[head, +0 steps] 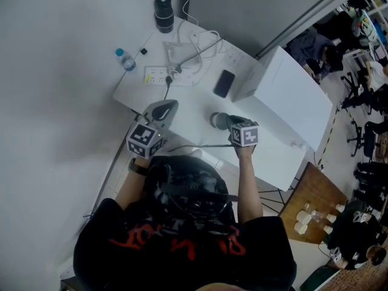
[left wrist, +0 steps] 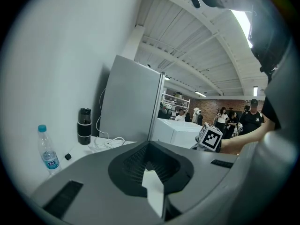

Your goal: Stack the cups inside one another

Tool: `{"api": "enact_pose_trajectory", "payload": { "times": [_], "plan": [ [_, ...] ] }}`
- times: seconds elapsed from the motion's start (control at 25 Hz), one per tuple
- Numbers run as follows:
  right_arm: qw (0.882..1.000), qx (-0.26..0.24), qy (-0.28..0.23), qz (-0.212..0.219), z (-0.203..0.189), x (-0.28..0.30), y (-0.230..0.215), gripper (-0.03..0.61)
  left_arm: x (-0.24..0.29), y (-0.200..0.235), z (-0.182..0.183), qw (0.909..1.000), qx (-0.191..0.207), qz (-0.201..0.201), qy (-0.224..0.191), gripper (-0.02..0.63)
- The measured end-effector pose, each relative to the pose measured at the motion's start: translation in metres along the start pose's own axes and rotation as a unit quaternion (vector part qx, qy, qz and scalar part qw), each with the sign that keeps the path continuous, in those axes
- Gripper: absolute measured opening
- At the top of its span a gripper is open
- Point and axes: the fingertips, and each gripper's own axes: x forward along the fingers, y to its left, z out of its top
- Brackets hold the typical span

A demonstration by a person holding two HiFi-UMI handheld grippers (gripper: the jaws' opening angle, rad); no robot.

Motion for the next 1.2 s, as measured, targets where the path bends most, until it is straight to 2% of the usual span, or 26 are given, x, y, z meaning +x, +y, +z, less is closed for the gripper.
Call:
{"api": "enact_pose_trajectory", "payload": {
  "times": [0.36,0.6,0.92,1.2],
  "plan": [
    [1.000,-0.014,0.021,-0.014,-0.011,0.026,0.001,0.026,-0.004,0.002,-0.001,1.0000,0.001,0.004,-0.002,0.000],
    [1.000,-0.013,0.017,-0.015,-0.019,0.044,-0.001,0.028,-0.002,0.001,0.004,1.0000,0.002,0.000,-0.005,0.000],
    [0.999,0.001,-0.031,-0.010,-0.011,0.042,-0.002,0.035,0.004,-0.005,0.002,0.9998,0.008,-0.016,0.000,0.000],
    [0.995,0.019,-0.097,-0.015,-0.003,0.008,-0.005,0.051,0.020,-0.019,0.003,0.9988,0.017,-0.045,0.011,0.000]
  ]
}}
